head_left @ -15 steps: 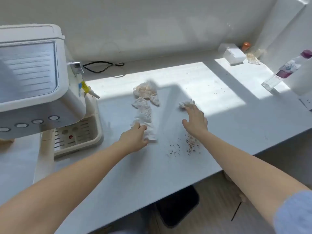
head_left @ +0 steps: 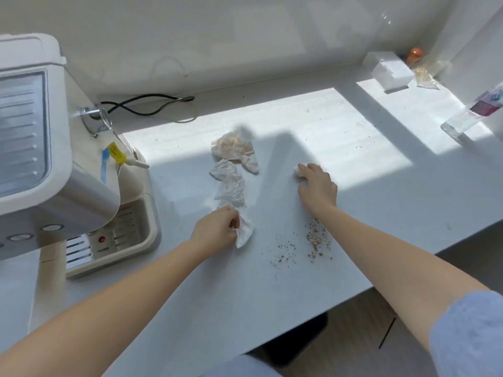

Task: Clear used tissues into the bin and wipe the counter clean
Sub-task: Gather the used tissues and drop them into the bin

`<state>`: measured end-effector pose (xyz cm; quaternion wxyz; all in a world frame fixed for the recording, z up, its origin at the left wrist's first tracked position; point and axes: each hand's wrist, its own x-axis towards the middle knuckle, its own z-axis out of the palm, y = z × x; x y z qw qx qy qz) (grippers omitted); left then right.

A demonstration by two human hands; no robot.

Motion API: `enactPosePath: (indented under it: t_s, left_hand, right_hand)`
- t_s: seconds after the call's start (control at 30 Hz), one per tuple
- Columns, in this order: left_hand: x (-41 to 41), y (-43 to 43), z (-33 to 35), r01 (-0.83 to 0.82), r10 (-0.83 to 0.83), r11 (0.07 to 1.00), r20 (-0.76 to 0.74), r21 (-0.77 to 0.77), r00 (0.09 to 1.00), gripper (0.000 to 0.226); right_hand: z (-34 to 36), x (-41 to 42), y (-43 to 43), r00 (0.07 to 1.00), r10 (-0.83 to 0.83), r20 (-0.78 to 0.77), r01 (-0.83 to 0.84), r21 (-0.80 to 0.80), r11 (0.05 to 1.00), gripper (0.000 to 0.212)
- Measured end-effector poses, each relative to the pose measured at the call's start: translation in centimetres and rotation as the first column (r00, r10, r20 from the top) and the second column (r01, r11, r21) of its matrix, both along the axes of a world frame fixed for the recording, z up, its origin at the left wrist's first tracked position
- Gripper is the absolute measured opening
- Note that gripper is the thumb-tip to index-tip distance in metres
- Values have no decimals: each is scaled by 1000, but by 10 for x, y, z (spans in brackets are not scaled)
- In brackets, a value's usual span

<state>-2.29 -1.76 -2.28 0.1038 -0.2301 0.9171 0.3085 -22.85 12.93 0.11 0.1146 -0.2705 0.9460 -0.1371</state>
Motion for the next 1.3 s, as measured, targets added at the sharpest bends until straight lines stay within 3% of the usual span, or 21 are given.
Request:
enactPosePath:
  t_s: [0.2,0.4,0.73,0.9,1.03,1.1,1.2,1.3]
  left_hand:
    - [-7,4,5,-52,57,997,-89,64,994,21]
    - [-3,26,17,-61,75,997,-318,52,945,23]
    - [-19,93,45,92,-41,991,-425,101,904,17]
    - [-19,152,50,243,-164,961,-431,135,887,17]
    - [-11,195,52,364,-272,918,-418,158,867,29]
    - [-6,215,50,406,-318,898,-389,169,865,25]
    - [3,247,38,435,-358,875,-318,215,878,11]
    - [14,270,21,433,-381,862,-229,262,896,12]
  right_hand:
    - [-5,8,10,992,-47,119,46,8,999,60]
    - [-5,19,29,995,-85,54,84,28,996,26]
    - [20,53,99,968,-251,-10,237,-304,923,14]
    - [27,78,162,908,-420,-1,394,-339,854,11]
    - [24,109,214,836,-547,49,527,-353,773,14]
    - [19,127,236,789,-609,80,592,-364,719,15]
    - [7,152,261,691,-690,216,702,-425,571,13]
    - [-15,182,281,576,-732,363,800,-435,414,12]
